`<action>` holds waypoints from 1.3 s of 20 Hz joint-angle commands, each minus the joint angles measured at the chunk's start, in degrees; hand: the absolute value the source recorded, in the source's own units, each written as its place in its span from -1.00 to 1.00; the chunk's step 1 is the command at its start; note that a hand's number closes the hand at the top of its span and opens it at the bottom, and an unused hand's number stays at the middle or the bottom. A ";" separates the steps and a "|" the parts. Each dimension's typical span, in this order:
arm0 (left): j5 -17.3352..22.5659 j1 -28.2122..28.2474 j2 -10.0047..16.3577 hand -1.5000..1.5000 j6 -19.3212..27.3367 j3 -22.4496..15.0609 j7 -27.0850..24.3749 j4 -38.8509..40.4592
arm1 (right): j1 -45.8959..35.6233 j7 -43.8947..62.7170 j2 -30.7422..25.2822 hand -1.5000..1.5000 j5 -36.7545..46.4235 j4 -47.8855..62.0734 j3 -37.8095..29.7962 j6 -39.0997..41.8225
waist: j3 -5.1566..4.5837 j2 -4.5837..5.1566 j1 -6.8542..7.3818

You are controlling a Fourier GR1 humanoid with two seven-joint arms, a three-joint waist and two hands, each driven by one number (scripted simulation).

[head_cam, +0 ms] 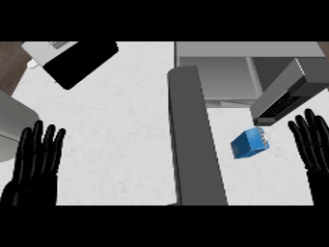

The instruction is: Pick up the milk, place it into the microwave and close the microwave

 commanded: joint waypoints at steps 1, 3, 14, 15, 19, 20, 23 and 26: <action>2.74 3.57 1.65 -1.00 -2.56 2.04 -1.75 -1.82 | 7.36 -3.91 1.55 -1.00 1.78 -2.00 2.55 0.48 | 0.00 -0.03 -0.13; 5.15 8.01 2.63 -1.00 -5.77 2.36 -4.41 -1.53 | 1.62 -5.17 1.10 -1.00 0.95 6.19 -0.59 0.30 | 0.00 0.02 0.20; -0.68 13.69 0.07 -1.00 -3.45 -5.31 -10.89 -0.70 | 2.59 -17.96 2.42 -1.00 -1.52 20.71 -5.25 1.21 | 0.02 0.03 0.09; -0.80 15.39 0.79 -1.00 -4.47 -4.84 -13.60 0.03 | -3.77 -14.03 4.27 -1.00 0.81 22.81 -3.60 -3.06 | 0.01 0.05 0.40; 0.59 15.30 1.49 -1.00 -3.45 -4.15 -9.72 -3.32 | -0.58 -21.51 4.17 -1.00 3.14 28.49 -5.45 -3.60 | 0.02 0.04 0.16; 0.87 22.23 2.71 -1.00 -7.10 -5.04 -16.90 -2.94 | -3.35 -24.06 1.90 -1.00 0.04 33.60 -10.88 -2.55 | 0.04 0.01 0.78; 1.29 19.48 2.12 -1.00 -7.01 -5.32 -17.55 0.90 | -8.56 -25.48 2.00 -1.00 1.56 41.18 -12.11 -4.77 | 0.02 0.09 0.53; -0.99 21.41 2.03 -1.00 -5.50 -7.27 -17.30 -1.25 | -9.92 -31.79 2.83 -1.00 2.41 49.63 -12.30 -5.43 | 0.04 0.09 0.56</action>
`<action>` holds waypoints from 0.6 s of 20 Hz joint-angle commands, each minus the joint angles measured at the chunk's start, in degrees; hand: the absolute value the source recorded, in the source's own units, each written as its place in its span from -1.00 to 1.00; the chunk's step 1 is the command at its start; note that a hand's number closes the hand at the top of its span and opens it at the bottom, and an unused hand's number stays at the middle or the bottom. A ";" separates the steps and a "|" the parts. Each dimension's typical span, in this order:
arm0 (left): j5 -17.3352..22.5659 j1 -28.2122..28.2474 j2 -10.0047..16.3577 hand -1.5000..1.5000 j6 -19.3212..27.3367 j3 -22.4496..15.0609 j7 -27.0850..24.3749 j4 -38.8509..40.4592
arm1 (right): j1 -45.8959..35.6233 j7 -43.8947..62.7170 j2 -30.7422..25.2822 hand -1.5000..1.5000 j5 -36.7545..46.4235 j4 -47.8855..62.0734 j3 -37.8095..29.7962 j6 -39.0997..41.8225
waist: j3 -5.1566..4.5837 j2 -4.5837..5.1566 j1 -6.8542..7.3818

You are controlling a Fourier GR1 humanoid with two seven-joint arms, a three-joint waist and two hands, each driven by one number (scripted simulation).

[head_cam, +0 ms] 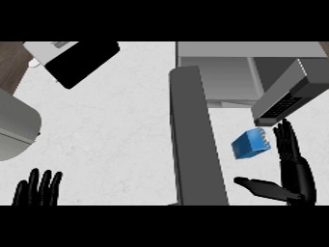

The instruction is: Pick up the milk, place it into the microwave and close the microwave

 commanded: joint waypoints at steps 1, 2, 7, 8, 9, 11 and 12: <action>0.81 -0.40 0.60 -1.00 0.41 0.88 0.45 0.28 | -5.55 -3.18 -2.83 -1.00 -0.51 9.29 -3.86 0.20 | 0.00 0.02 -0.08; -0.47 -1.66 -0.27 -1.00 1.18 0.19 -0.49 2.34 | -2.56 -7.13 -1.36 -1.00 -1.12 10.95 -3.35 0.66 | 0.00 0.02 -0.21; -1.65 -0.30 -0.83 -1.00 2.83 -3.13 1.07 -1.46 | -6.43 -15.38 -4.30 -1.00 -1.08 21.62 -6.10 2.05 | 0.02 0.03 -0.10; 1.90 -0.86 1.17 -1.00 -0.24 0.91 -2.18 2.21 | -7.46 -15.18 -1.99 -1.00 0.29 22.86 -4.16 0.19 | 0.00 0.01 -0.09; 2.83 -0.46 1.42 -1.00 -0.24 1.19 -1.11 1.11 | -7.25 -17.65 -3.61 -1.00 -0.14 25.46 -5.62 1.10 | 0.00 0.02 -0.09; 2.62 4.51 3.15 -1.00 -1.59 0.01 -2.00 -1.94 | -11.63 -19.36 -1.10 -1.00 2.01 29.19 -4.69 -3.07 | 0.01 0.01 0.25; -0.86 7.96 0.79 -1.00 -0.06 -4.57 -6.02 -0.94 | -5.35 -18.71 -3.74 -1.00 -0.37 23.35 -5.70 0.60 | -0.01 -0.09 -0.05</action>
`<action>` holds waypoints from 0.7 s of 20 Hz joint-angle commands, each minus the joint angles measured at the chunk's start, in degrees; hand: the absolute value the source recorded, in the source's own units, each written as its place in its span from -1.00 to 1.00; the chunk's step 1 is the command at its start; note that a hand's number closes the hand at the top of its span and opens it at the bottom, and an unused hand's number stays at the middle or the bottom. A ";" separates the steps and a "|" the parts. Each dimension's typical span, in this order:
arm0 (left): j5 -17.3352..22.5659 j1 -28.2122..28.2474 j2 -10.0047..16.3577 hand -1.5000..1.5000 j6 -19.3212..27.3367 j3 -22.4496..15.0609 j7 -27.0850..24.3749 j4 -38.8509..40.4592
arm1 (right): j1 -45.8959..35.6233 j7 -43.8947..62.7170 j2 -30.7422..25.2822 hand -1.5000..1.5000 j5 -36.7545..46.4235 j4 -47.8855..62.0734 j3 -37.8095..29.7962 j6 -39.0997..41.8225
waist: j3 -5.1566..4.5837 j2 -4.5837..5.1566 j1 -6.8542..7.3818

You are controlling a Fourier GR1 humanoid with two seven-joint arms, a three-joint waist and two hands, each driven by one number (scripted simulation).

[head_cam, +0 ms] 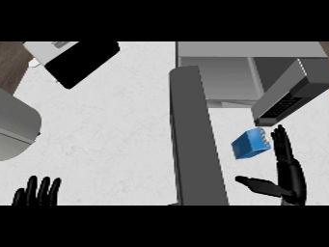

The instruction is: Pick up the milk, place it into the microwave and close the microwave

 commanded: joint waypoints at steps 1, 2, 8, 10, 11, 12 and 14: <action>0.80 -1.57 1.03 -1.00 0.05 1.10 0.58 0.29 | -4.12 -6.45 -1.93 -1.00 -0.57 10.21 -1.97 1.42 | 0.00 0.03 -0.06; 2.24 -2.93 0.70 -1.00 -0.95 2.65 -1.73 5.05 | -4.26 -4.06 -3.22 -1.00 -1.34 8.31 -2.57 1.96 | -0.02 0.01 -0.16; 2.69 -3.05 1.15 -1.00 -0.39 2.94 -2.11 4.24 | -7.90 -9.55 -3.38 -1.00 0.08 16.31 -1.88 1.17 | -0.03 0.00 -0.16; 0.26 2.29 0.94 -1.00 0.83 -0.78 -2.95 -0.12 | -10.38 -13.09 -2.73 -1.00 0.88 21.72 -2.10 -0.12 | 0.00 0.01 0.11; 2.62 2.38 2.84 -1.00 -0.70 1.14 -1.47 -1.70 | -11.39 -13.80 -1.73 -1.00 1.07 23.07 -2.06 -1.45 | 0.00 0.02 0.12; 3.51 1.88 3.14 -1.00 -2.20 2.50 -4.24 2.73 | -10.25 -9.63 -2.79 -1.00 0.13 17.97 -1.48 0.24 | -0.03 -0.04 -0.08; 1.20 2.41 1.92 -1.00 0.10 -0.59 -2.48 -0.73 | -12.47 -15.45 -4.96 -1.00 -0.05 24.19 -2.57 3.17 | 0.01 0.03 0.11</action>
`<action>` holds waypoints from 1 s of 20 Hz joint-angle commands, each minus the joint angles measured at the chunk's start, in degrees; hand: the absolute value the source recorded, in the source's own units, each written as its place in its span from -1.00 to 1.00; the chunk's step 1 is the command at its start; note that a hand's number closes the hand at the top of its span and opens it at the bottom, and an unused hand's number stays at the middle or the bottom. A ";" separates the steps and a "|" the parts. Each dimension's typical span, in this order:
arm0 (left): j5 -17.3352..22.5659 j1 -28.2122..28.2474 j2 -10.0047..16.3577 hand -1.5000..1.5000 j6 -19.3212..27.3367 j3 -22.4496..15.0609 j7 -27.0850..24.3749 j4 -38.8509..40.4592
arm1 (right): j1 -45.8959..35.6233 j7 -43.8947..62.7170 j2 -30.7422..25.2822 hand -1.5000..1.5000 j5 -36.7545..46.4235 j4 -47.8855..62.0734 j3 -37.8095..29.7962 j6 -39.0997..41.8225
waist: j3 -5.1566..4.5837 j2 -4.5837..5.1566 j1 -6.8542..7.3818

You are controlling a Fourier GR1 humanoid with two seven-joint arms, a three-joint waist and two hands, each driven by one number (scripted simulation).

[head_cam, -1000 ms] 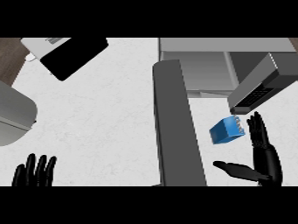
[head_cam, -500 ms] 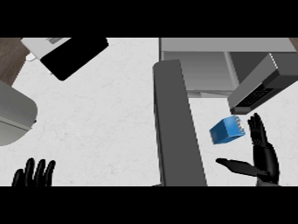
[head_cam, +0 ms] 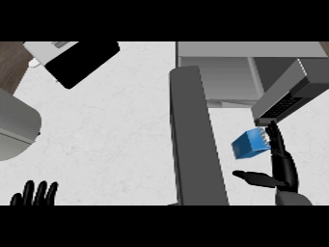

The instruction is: Pick up the milk, place it into the microwave and close the microwave

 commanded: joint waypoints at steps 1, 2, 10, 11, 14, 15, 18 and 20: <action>-0.79 3.53 0.20 -1.00 -1.10 -1.79 -4.34 2.09 | -3.68 -5.74 -0.85 -1.00 -0.34 7.99 -0.95 1.83 | 0.02 0.04 0.30; 3.18 -0.97 2.24 -1.00 -1.53 3.19 0.66 0.27 | -5.84 -2.06 -1.90 -1.00 -0.65 6.20 -1.13 1.23 | 0.00 0.04 0.04; 0.47 2.26 1.47 -1.00 -1.03 -0.60 -3.57 1.18 | -8.12 -3.65 -0.11 -1.00 -1.50 12.42 -1.15 0.61 | 0.00 0.01 0.12; -0.09 -1.17 1.05 -1.00 0.18 -0.44 -1.05 1.57 | -7.63 -4.32 0.74 -1.00 -1.87 11.48 -1.23 -0.53 | -0.01 0.02 -0.06; 2.60 2.21 2.89 -1.00 -1.76 1.68 -2.70 0.80 | -10.59 -2.31 1.06 -1.00 -1.67 11.09 -2.10 -5.60 | -0.01 0.00 0.16; -0.47 0.36 0.31 -1.00 -0.78 -1.09 -5.69 4.67 | -11.30 -8.18 1.42 1.00 -1.59 16.32 -3.68 -7.22 | 0.04 0.17 0.46; -0.48 2.34 0.94 -1.00 0.15 -2.31 -2.43 1.01 | -10.48 -5.67 0.02 1.00 3.05 12.98 -0.03 -11.89 | -0.01 0.02 0.20; 2.47 2.46 3.12 -1.00 -1.03 -0.52 0.56 -3.45 | -14.29 -10.98 -1.52 1.00 1.26 22.05 -3.64 -10.24 | 0.11 0.37 0.91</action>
